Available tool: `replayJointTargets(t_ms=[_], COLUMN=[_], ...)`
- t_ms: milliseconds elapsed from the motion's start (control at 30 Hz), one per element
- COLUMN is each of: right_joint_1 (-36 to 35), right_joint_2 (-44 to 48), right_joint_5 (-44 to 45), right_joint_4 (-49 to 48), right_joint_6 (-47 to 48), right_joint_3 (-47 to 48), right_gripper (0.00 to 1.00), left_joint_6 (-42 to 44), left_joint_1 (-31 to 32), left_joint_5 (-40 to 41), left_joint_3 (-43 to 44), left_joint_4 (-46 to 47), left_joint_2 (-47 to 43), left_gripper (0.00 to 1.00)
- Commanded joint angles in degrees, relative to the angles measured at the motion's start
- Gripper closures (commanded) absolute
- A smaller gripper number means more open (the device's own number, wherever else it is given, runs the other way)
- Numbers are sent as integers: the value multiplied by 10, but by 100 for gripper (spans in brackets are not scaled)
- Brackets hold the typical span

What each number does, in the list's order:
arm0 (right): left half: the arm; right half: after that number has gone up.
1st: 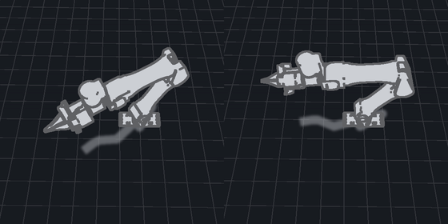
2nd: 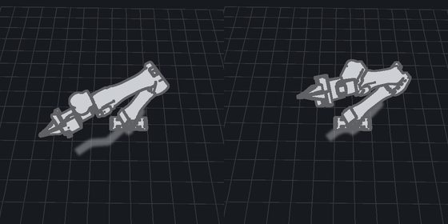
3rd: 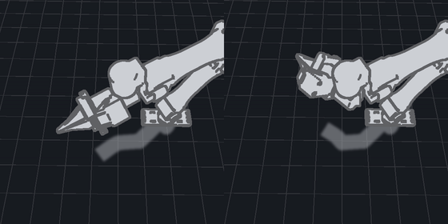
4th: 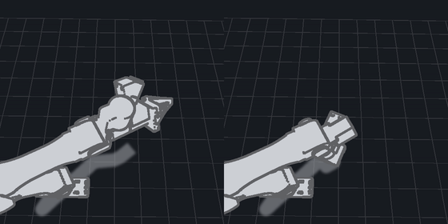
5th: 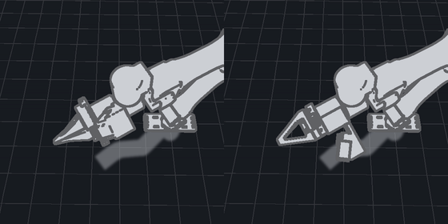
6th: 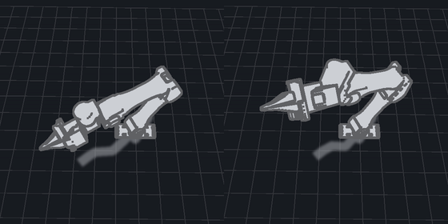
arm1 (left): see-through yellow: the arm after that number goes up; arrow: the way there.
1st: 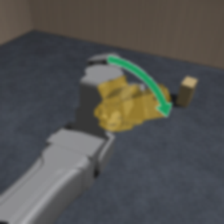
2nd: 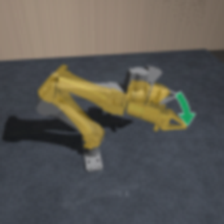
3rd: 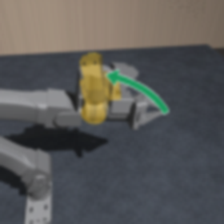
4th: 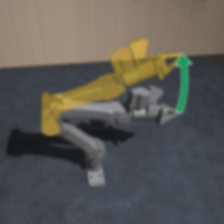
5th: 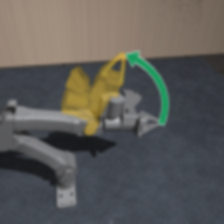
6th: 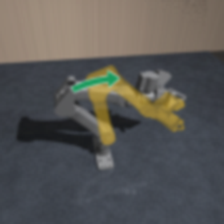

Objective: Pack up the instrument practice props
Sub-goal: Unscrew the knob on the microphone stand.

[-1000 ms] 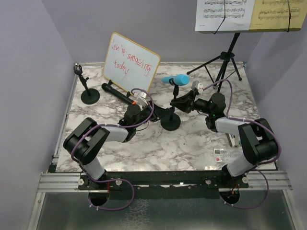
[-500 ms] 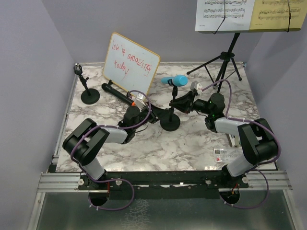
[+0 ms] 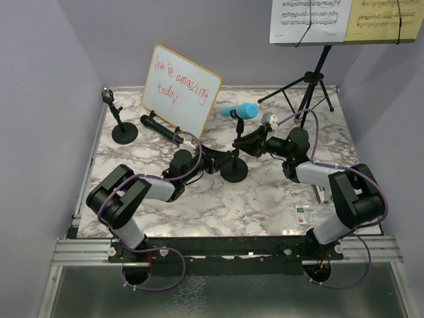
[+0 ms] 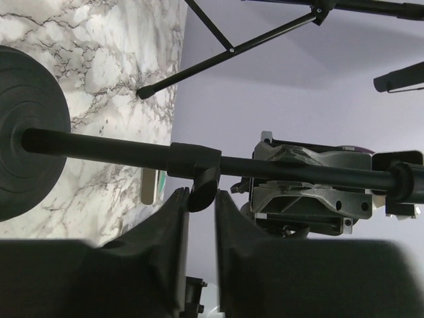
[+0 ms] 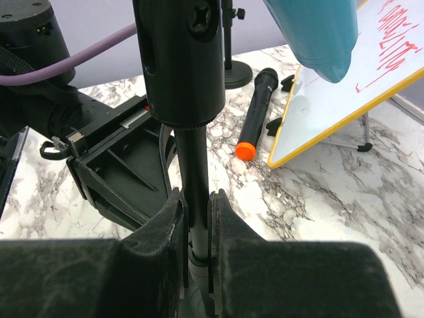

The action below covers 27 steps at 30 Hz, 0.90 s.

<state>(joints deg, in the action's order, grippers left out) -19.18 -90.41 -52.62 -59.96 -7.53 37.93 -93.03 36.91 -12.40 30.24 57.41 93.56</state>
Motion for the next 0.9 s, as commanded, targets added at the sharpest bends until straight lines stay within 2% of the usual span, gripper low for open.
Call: replayJointTargets(t_ms=[0, 200, 867], right_joint_1=[5, 5, 5], right_joint_2=[-10, -8, -5], right_joint_5=[17, 17, 13], right_joint_4=[58, 58, 63], right_joint_6=[7, 7, 8], right_joint_3=[-2, -2, -2], right_gripper=[99, 99, 100], left_joint_6=[15, 43, 76], left_joint_1=[4, 3, -6], left_joint_5=[10, 4, 42], left_joint_3=[3, 11, 7], left_joint_4=[42, 40, 40], left_joint_2=[-48, -24, 19], left_gripper=[59, 57, 61])
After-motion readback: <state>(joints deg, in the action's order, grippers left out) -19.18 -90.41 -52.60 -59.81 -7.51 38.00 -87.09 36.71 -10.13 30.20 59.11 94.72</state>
